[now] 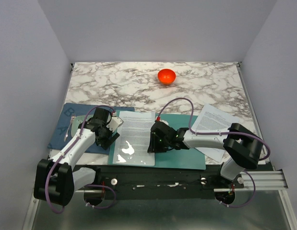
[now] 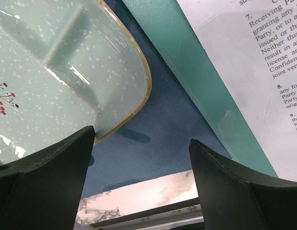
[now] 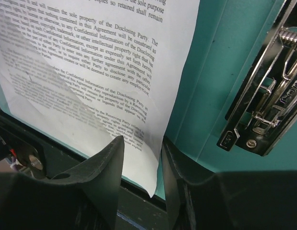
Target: Put the files into the folder
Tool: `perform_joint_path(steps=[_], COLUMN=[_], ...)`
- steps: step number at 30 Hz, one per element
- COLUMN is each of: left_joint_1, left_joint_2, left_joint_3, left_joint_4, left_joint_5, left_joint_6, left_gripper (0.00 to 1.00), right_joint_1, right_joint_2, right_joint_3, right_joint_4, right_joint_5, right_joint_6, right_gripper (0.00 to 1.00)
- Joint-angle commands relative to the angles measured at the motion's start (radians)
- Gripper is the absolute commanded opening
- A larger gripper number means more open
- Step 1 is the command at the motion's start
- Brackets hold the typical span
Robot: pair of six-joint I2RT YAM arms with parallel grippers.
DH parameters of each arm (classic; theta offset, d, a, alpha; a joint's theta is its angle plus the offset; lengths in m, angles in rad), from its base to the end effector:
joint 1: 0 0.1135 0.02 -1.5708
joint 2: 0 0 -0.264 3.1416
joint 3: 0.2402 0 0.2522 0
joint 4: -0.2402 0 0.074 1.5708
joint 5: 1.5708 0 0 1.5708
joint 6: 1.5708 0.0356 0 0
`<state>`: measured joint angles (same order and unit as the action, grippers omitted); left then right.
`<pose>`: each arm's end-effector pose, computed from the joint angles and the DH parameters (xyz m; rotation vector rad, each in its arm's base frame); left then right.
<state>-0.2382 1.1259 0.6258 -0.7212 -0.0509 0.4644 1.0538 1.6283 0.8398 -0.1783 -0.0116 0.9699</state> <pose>0.1828 -0.0425 0.1841 0.9508 2.6308 0.1265 0.1542 0.2720 0.1554 -0.1198 2.7356 0.7316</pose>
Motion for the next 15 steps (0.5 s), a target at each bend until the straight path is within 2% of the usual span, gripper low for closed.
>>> perform_joint_path(steps=[1,7,11,15], left_joint_1=[-0.010,-0.012,-0.013,-0.016], left_joint_2=[-0.002,-0.011,0.008,0.023], left_joint_3=[-0.009,-0.025,-0.005,0.000], left_joint_4=[-0.012,0.026,0.019,0.025], left_joint_5=[0.005,-0.042,-0.026,-0.018], left_joint_6=[0.043,0.002,-0.020,-0.024], left_gripper=[0.89,0.89,0.89,0.89], right_joint_1=[0.008,0.015,0.018,0.037], right_joint_2=[-0.012,-0.041,-0.044,-0.042], right_joint_3=[-0.025,-0.050,-0.048,-0.047], right_joint_4=[-0.044,-0.050,-0.062,-0.055], right_joint_5=[0.033,0.032,0.016,0.019], right_joint_6=[0.018,0.013,0.019,0.030], right_gripper=[0.45,0.47,0.47,0.39])
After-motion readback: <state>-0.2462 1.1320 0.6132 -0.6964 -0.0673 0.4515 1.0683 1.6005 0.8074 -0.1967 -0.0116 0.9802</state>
